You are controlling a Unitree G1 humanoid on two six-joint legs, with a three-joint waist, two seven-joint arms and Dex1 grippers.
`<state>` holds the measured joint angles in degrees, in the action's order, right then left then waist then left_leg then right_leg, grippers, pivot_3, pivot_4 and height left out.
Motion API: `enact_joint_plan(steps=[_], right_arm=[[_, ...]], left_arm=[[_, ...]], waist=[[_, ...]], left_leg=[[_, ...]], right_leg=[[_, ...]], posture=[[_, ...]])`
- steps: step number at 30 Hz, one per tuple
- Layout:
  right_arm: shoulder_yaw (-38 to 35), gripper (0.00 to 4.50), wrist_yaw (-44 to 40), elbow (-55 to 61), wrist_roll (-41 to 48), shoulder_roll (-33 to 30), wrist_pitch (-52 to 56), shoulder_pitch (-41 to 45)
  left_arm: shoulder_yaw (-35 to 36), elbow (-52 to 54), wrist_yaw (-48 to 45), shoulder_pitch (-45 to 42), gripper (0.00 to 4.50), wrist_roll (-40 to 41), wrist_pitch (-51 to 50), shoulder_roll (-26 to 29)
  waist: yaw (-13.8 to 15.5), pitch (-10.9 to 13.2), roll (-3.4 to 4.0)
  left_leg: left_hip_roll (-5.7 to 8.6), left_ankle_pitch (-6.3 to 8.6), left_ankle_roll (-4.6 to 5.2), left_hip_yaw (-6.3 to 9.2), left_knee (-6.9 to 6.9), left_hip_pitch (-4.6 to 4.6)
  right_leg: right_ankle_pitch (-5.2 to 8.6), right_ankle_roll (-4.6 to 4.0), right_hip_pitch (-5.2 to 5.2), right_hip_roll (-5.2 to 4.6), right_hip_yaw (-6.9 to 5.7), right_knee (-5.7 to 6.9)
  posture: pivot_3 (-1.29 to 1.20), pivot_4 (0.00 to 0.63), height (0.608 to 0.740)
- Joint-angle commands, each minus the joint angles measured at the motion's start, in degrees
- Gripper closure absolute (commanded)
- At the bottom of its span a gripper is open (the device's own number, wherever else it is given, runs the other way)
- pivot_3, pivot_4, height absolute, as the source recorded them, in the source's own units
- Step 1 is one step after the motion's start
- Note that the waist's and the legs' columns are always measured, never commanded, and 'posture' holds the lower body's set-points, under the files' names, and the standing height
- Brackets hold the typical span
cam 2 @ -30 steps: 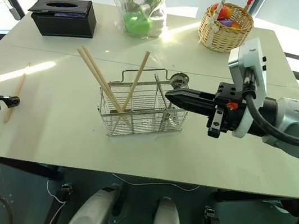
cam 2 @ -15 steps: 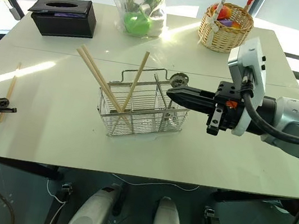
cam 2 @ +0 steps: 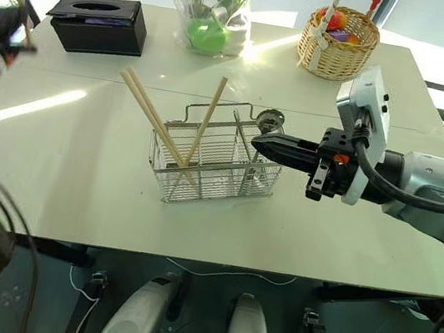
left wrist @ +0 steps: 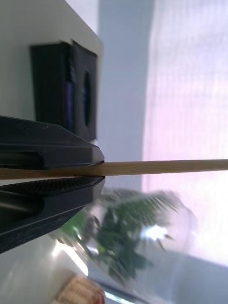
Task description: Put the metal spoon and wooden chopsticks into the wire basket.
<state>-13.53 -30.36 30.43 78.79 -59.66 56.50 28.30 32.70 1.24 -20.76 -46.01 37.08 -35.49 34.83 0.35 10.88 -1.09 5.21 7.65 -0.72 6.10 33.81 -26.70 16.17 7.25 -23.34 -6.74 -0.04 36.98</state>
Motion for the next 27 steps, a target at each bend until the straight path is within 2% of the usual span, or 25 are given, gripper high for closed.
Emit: enact_joint_plan(steps=[1,6,14,24,27], right_arm=[[-2.8,4.5,-0.5,0.3,-1.1,0.2,-1.2,-1.4],[-4.7,4.5,0.2,1.1,-1.6,0.6,-1.5,-4.4],[-6.6,4.5,5.3,5.3,4.4,0.3,-1.2,-5.3],[-5.3,4.5,7.8,5.5,5.6,0.6,-1.7,-5.2],[-4.9,4.5,8.0,5.4,5.3,0.8,-1.9,-4.9]], left_arm=[[0.8,3.6,-3.9,-5.4,4.45,10.9,-0.9,-2.0],[-0.4,3.9,-7.9,-9.2,4.45,23.9,-6.2,-4.4],[-5.6,3.7,-12.3,-2.8,4.45,31.2,-10.7,-9.1],[-11.7,-0.1,-18.0,0.5,4.45,28.6,-9.5,-11.1],[-14.5,1.9,-19.8,3.2,4.45,27.2,-9.7,-11.5]], waist=[[-0.1,0.0,0.0],[-0.1,0.0,-0.01],[0.2,0.0,-0.01],[0.3,0.0,-0.01],[0.3,0.0,0.0]], left_leg=[[-0.01,-0.01,0.01,0.0,0.02,0.01],[-0.04,-0.02,0.03,0.04,0.14,0.06],[-0.04,-0.03,0.05,0.04,0.17,0.19],[-0.04,-0.03,0.05,0.03,0.18,0.19],[-0.04,-0.02,0.05,0.03,0.18,0.19]], right_leg=[[-0.01,0.02,0.0,0.02,0.0,0.03],[-0.02,0.03,0.09,0.1,-0.05,0.13],[0.03,-0.03,0.26,0.09,-0.03,0.13],[0.1,-0.17,0.27,0.06,-0.03,0.1],[0.1,-0.17,0.27,0.06,-0.03,0.1]], posture=[[0.0,0.15,0.74],[0.0,0.15,0.74],[0.0,0.15,0.74],[0.0,0.15,0.74],[0.0,0.15,0.74]])
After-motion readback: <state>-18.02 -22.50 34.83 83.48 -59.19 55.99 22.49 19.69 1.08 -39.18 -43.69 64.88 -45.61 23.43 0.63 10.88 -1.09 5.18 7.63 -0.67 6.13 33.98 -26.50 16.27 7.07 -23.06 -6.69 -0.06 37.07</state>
